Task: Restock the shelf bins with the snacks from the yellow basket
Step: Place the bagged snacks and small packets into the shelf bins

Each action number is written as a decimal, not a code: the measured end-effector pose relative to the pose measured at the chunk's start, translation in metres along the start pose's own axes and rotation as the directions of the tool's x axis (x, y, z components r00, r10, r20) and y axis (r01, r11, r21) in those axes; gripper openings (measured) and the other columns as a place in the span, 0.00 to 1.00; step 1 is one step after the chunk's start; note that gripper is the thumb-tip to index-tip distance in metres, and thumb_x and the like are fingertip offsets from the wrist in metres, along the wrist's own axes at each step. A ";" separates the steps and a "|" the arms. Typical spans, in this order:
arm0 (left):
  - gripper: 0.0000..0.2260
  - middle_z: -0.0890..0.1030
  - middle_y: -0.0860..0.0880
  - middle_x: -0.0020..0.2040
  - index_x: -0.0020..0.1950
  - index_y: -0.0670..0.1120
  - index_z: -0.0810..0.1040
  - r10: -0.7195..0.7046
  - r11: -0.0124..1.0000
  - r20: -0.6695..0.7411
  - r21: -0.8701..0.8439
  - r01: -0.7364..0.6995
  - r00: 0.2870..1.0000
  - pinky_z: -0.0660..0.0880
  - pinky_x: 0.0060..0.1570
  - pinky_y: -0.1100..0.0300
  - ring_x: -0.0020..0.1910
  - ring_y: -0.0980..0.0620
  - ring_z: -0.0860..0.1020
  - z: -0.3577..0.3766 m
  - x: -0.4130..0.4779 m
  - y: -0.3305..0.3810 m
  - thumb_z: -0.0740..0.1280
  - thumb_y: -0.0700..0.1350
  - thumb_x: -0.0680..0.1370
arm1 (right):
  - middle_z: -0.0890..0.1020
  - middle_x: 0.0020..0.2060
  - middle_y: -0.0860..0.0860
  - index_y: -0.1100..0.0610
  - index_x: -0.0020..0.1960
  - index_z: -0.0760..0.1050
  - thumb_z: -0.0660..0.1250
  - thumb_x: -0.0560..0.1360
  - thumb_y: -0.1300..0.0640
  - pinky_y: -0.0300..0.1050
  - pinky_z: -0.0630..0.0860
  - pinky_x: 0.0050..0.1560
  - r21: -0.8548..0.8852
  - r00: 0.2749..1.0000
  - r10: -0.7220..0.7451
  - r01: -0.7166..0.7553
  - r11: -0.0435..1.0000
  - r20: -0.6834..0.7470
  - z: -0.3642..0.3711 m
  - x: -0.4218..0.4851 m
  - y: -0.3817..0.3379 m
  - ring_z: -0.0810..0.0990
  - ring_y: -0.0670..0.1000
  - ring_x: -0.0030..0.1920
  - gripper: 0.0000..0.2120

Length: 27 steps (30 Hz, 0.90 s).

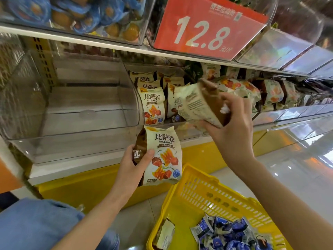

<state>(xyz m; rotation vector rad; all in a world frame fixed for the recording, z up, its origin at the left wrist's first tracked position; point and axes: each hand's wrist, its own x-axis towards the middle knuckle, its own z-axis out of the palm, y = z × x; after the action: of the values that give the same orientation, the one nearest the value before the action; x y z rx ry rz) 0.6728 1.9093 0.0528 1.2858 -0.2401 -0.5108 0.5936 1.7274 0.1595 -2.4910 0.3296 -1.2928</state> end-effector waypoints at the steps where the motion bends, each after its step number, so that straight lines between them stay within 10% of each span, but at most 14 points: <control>1: 0.18 0.84 0.55 0.41 0.52 0.53 0.72 0.002 1.000 0.009 -0.003 -0.002 1.000 0.77 0.29 0.65 0.38 0.54 0.83 0.001 0.000 0.001 0.69 0.55 0.65 | 0.72 0.54 0.56 0.55 0.61 0.70 0.78 0.62 0.62 0.40 0.70 0.50 -0.125 0.995 -0.099 0.101 0.987 0.022 0.004 0.003 -0.001 0.71 0.54 0.54 0.30; 4: 0.19 0.84 0.55 0.43 0.53 0.53 0.72 0.001 1.000 0.011 -0.030 -0.001 1.000 0.77 0.30 0.63 0.40 0.53 0.84 0.001 0.001 0.002 0.69 0.55 0.65 | 0.75 0.56 0.62 0.59 0.62 0.74 0.76 0.63 0.68 0.51 0.76 0.44 -0.360 0.945 -0.251 0.312 0.879 0.208 0.021 0.002 -0.006 0.74 0.62 0.55 0.29; 7: 0.21 0.84 0.52 0.44 0.54 0.53 0.72 -0.005 0.998 0.000 -0.058 0.005 1.000 0.78 0.32 0.61 0.42 0.51 0.84 -0.001 0.003 0.002 0.69 0.57 0.64 | 0.73 0.62 0.59 0.61 0.66 0.69 0.75 0.66 0.66 0.51 0.77 0.56 -0.228 0.901 -0.238 0.333 0.915 0.362 0.030 -0.010 -0.001 0.72 0.58 0.63 0.31; 11: 0.21 0.84 0.53 0.43 0.53 0.53 0.72 -0.004 0.998 -0.021 -0.068 0.003 1.000 0.79 0.33 0.60 0.41 0.51 0.84 -0.003 0.004 0.000 0.69 0.57 0.64 | 0.63 0.67 0.41 0.52 0.72 0.61 0.60 0.74 0.45 0.21 0.56 0.63 0.144 0.862 0.036 -0.126 0.982 0.505 0.027 -0.017 -0.003 0.59 0.34 0.66 0.29; 16: 0.20 0.84 0.51 0.44 0.53 0.54 0.72 0.005 0.998 -0.014 -0.069 -0.006 1.000 0.79 0.33 0.60 0.41 0.51 0.84 0.000 0.004 -0.001 0.70 0.57 0.64 | 0.78 0.57 0.47 0.52 0.63 0.73 0.65 0.76 0.57 0.36 0.76 0.55 0.382 0.822 0.334 -0.524 0.761 0.461 0.030 -0.006 0.006 0.77 0.36 0.54 0.15; 21: 0.19 0.83 0.50 0.45 0.52 0.55 0.71 0.005 0.999 -0.022 -0.053 -0.006 1.000 0.79 0.33 0.59 0.41 0.51 0.84 -0.001 0.003 -0.002 0.69 0.56 0.64 | 0.81 0.53 0.49 0.54 0.65 0.68 0.77 0.55 0.44 0.40 0.79 0.47 0.192 0.533 0.422 -0.758 0.624 0.734 0.035 0.001 0.018 0.82 0.45 0.49 0.42; 27: 0.18 0.83 0.49 0.47 0.53 0.54 0.71 0.046 0.998 0.005 -0.034 -0.046 0.999 0.80 0.34 0.59 0.42 0.50 0.84 -0.005 0.000 0.001 0.69 0.54 0.65 | 0.85 0.41 0.42 0.46 0.51 0.76 0.69 0.55 0.32 0.33 0.76 0.36 0.012 0.411 0.376 -0.688 0.726 0.830 0.029 0.013 0.022 0.83 0.41 0.41 0.29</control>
<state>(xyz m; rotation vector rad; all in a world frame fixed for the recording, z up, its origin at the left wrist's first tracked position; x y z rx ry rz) 0.6753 1.9132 0.0521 1.2431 -0.2642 -0.4772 0.6230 1.7075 0.1451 -2.0620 0.5544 0.0937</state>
